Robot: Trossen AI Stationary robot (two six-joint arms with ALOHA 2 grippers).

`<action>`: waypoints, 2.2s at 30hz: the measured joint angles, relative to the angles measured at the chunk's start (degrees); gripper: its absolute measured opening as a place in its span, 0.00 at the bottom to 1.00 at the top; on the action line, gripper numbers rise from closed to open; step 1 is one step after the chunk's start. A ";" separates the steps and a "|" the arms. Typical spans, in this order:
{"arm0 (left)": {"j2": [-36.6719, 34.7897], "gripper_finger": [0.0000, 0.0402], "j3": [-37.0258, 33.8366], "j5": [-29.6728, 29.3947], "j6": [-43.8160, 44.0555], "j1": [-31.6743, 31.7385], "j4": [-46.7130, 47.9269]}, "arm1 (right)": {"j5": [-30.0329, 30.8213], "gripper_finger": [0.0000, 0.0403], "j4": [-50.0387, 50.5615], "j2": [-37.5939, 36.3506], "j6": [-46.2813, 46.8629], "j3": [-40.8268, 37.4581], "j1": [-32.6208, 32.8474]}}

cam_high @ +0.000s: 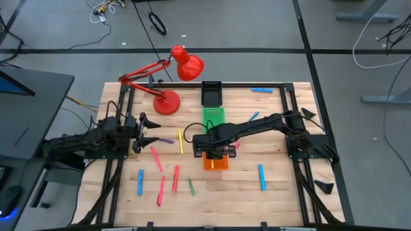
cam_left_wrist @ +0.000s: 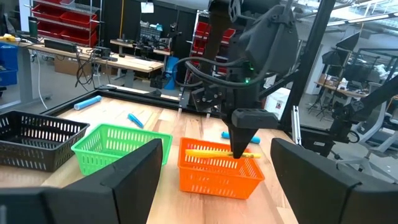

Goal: Pick & Place Markers
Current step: Put the left yellow pen into the orange bin, then put the bottom right blue highlighter into the black bin

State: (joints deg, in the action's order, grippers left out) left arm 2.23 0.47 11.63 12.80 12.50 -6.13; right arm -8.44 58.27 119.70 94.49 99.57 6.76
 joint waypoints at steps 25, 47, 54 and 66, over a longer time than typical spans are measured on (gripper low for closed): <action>0.01 0.77 -0.01 0.01 0.00 0.01 0.14 | -1.20 0.29 -4.27 2.14 -3.47 -0.09 -0.74; 0.00 0.77 -0.01 0.01 -0.02 0.01 0.15 | 0.93 0.41 -4.10 1.74 -10.14 -0.04 -0.90; -0.01 0.77 0.00 0.01 0.00 0.01 0.15 | 2.51 0.41 -5.24 1.20 -21.57 0.04 -1.82; -0.01 0.77 0.00 -0.01 0.00 0.01 0.15 | 2.18 0.41 -7.04 -0.78 -38.34 0.00 -3.08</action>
State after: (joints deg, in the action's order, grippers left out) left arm 2.22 0.47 11.62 12.80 12.51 -5.98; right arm -6.26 51.23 118.92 56.14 99.57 3.68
